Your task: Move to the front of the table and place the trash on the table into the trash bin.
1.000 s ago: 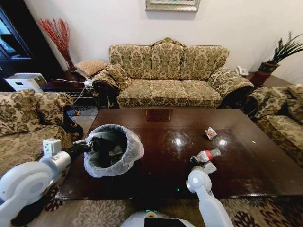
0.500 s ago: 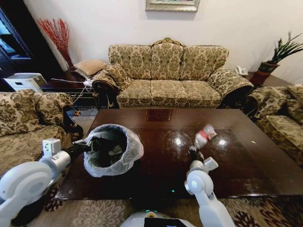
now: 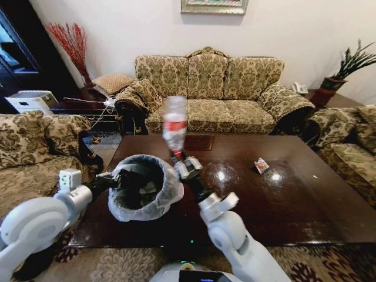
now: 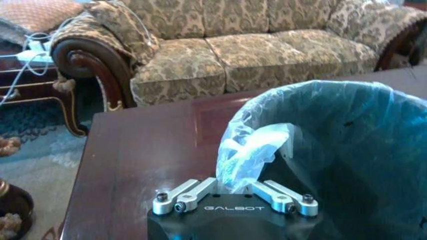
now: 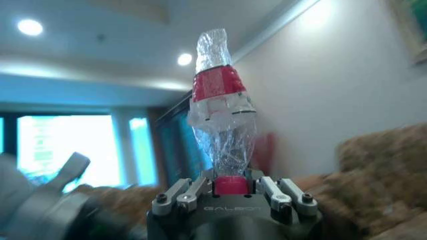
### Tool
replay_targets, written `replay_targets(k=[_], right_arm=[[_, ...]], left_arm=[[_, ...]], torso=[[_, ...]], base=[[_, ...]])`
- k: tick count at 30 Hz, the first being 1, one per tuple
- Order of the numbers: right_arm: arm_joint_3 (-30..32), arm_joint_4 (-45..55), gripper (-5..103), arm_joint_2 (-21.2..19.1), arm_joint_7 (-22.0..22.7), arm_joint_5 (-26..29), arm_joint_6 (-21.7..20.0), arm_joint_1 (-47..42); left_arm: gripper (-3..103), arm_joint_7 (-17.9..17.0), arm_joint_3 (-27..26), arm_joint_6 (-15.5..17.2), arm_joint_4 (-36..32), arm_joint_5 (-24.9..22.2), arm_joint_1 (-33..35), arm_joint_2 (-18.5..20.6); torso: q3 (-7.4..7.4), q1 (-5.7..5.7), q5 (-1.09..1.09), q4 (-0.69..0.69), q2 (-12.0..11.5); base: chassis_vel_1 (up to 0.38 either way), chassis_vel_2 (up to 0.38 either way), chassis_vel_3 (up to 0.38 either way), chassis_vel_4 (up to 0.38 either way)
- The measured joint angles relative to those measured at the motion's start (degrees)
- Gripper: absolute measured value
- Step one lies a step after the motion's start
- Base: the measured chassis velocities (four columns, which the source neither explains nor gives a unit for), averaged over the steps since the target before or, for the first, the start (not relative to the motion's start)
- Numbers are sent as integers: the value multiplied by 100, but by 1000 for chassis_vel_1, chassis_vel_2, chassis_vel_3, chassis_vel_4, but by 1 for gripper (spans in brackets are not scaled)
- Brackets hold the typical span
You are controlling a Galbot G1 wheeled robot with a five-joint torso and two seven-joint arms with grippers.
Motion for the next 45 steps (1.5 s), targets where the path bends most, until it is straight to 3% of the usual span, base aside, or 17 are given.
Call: replay_targets(k=[8,10,12,19,23,27,29,30,35,38,39,42,43,44,45], right_arm=[[-476,-284,21,18,95,-42,-15,302],[-509,-320,31,-9,142,-84,-7,324],[-515,-330,31,-18,145,-97,-7,334],[-452,-312,63,-72,204,-99,46,357],[-406,-259,69,-102,210,-70,76,346],[-290,-71,90,-198,197,-48,188,271],[-272,-45,90,-208,197,-47,210,251],[-209,36,99,-230,197,-43,275,178],[350,498,100,-201,479,-30,586,-225],[1373,598,100,-59,1645,179,567,-560],[1373,598,100,-59,1645,179,567,-560],[2528,5,100,-41,2358,720,-92,-732],[2871,-250,100,-81,2479,1070,-306,-745],[2871,-250,100,-81,2479,1070,-306,-745],[3238,-551,100,-136,2579,1542,-524,-740]], left_arm=[[2,-106,-112,18,2,-197,-53,266],[2,-107,-112,19,35,-197,-41,346],[2,-106,-112,19,64,-197,-44,389],[2,-99,-10,18,159,-198,-129,494],[2,-90,-8,16,184,-198,-145,494],[2,-85,-8,13,213,-197,-161,497],[2,-84,-8,12,213,-198,-162,491],[2,-84,-9,11,212,-198,-161,469],[2,-83,-69,12,287,-185,-109,322],[2,-84,-155,0,370,-180,-94,207],[2,-84,-155,0,370,-180,-94,207],[2,-85,-186,-7,361,-181,-105,128],[2,-84,-190,-10,335,-181,-109,100],[2,-84,-190,-10,335,-181,-109,100],[2,-83,-190,-15,305,-182,-113,61]], torso=[[0,0,-1,0,0],[0,0,-1,0,0],[0,-1,-1,0,0],[0,0,0,0,0],[0,0,0,0,0],[0,0,0,0,0],[0,0,0,0,0],[0,0,0,0,0],[-1,-1,-1,0,0],[-1,-1,-2,0,1],[-1,-1,-2,0,1],[-1,-1,2,0,0],[-1,0,1,0,0],[-1,0,1,0,0],[0,0,3,0,0]], base=[[0,0,0,0],[0,0,0,0],[0,0,0,0],[0,0,0,0],[0,0,0,0],[0,0,0,0],[0,0,0,0],[0,0,0,0],[0,0,0,0],[0,0,0,0],[0,0,0,0],[0,0,0,0],[0,0,0,0],[0,0,0,0],[0,0,0,0]])
